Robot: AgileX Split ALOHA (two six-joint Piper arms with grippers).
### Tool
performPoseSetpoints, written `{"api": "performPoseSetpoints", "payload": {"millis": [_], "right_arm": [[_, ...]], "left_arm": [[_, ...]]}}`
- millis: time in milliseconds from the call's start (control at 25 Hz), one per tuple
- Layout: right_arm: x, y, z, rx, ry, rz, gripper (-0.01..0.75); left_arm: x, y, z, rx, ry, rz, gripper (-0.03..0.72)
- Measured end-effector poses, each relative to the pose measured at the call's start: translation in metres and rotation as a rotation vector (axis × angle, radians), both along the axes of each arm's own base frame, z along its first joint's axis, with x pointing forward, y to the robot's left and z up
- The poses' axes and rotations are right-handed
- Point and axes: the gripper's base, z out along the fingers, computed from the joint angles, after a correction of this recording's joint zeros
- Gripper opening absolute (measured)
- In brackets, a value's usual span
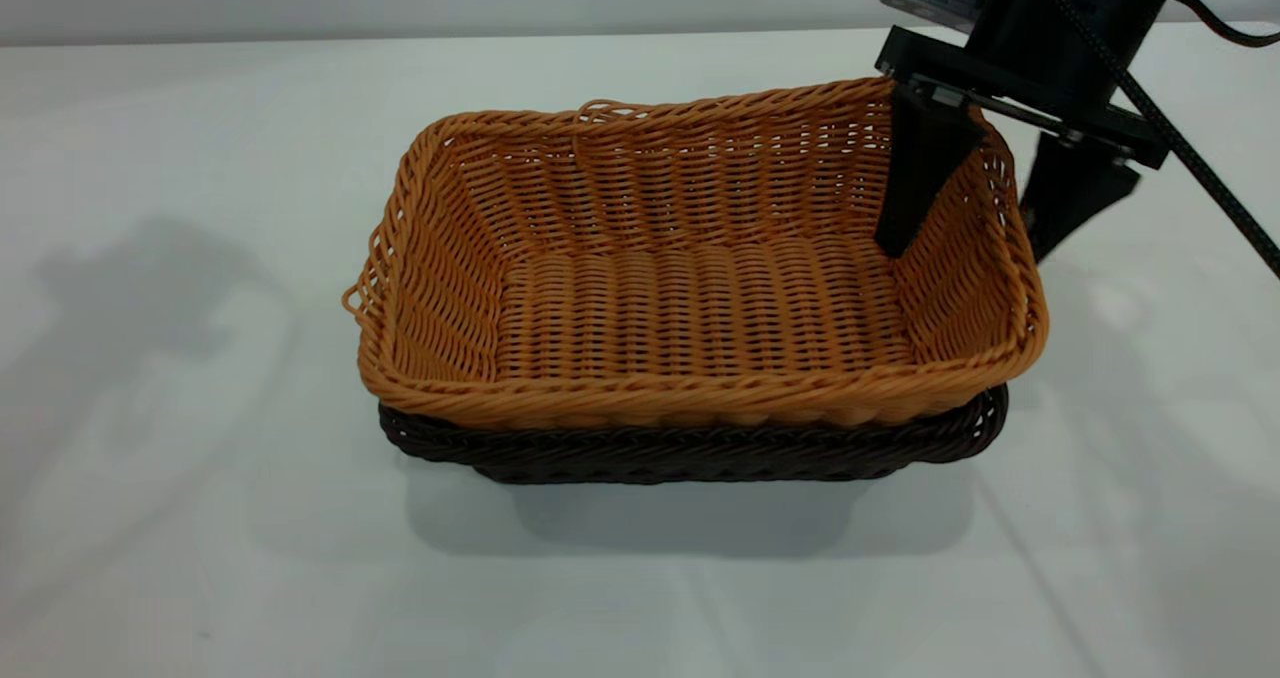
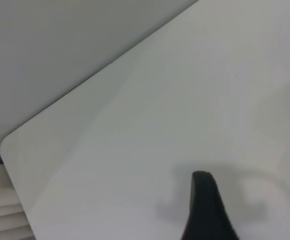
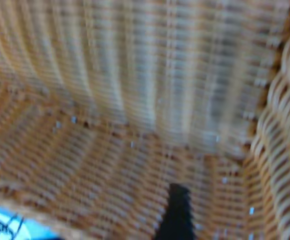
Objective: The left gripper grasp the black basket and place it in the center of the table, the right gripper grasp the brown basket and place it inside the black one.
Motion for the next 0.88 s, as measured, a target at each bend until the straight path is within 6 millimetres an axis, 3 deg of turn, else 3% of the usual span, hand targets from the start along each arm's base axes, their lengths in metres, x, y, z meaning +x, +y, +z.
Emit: {"api": "performPoseSetpoints", "payload": {"millis": [120,240,480,680,800,880], "right_arm": [[-0.002,-0.001,0.012,-0.005,-0.006,0.024,0.634],[-0.003,-0.006,0.037,-0.04,-0.071,0.046,0.621],[-0.018,-0.018,0.126,-0.102,-0.29,0.026,0.554],[-0.061,-0.027,0.223,-0.06,-0.528,-0.04,0.548],[-0.103,-0.035,0.265,-0.031,-0.651,-0.061,0.548],[-0.134,-0.042,0.282,-0.024,-0.714,-0.065,0.547]], "left_arm": [[0.0,-0.003,0.0,-0.044,0.006,0.002,0.425],[-0.001,-0.006,0.0,-0.083,0.013,0.003,0.425],[-0.022,-0.007,0.021,-0.11,0.007,-0.009,0.425],[-0.072,-0.007,0.056,-0.127,0.027,-0.013,0.425],[-0.106,-0.007,0.069,-0.167,0.113,0.029,0.421],[-0.124,-0.006,0.075,-0.197,0.154,0.068,0.412]]}}
